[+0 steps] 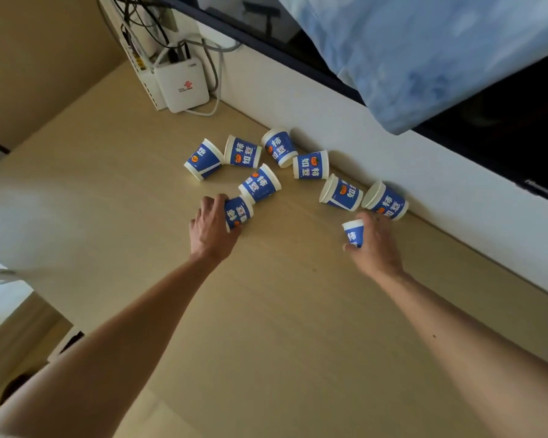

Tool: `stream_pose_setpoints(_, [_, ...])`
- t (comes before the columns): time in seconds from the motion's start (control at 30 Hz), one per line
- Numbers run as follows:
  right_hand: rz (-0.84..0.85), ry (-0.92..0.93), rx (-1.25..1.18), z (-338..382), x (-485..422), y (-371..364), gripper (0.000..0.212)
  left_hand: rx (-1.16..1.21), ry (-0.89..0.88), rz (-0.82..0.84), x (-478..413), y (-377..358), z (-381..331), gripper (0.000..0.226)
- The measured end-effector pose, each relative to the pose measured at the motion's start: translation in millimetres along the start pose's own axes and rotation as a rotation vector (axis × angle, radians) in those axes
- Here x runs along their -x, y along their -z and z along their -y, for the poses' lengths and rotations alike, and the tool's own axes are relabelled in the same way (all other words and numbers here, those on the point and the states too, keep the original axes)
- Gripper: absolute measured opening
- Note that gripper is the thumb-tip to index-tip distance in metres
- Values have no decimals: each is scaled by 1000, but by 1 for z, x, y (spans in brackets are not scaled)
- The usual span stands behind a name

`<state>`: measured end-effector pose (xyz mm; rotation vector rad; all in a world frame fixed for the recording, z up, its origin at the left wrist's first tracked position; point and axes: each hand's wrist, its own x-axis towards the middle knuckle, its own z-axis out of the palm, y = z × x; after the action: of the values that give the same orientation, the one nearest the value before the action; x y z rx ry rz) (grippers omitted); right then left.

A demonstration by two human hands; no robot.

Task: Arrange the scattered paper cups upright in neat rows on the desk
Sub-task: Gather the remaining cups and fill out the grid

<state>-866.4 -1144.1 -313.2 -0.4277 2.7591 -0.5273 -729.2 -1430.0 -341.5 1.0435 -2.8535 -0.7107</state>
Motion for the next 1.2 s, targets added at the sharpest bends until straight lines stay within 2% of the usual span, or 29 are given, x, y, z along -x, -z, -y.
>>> stream_pose_setpoints(0.13, [-2,-59,-4,-13,24,-5,55,62,-134,34,35,-9,-18,64])
stream_pose_setpoints(0.23, [-38,-66,-147,-26,43,-5,57,153,-194,35,60,-14,-37,71])
stream_pose_setpoints(0.3, [-87,-83,-288,-35,60,-2,63,224,-219,50,76,-17,-52,74])
stream_pose_setpoints(0.43, [-103,-201,-540,-56,100,9,89,331,-283,93,113,-26,-89,71])
stream_pose_setpoints(0.63, [-133,-332,-729,-113,172,29,63,441,-357,162,182,-48,-144,80])
stream_pose_setpoints(0.83, [-279,-381,-890,-193,254,55,66,514,-378,265,268,-83,-206,91])
stream_pose_setpoints(1.2, [-534,-545,-1015,-363,380,78,65,548,-521,417,404,-145,-331,74])
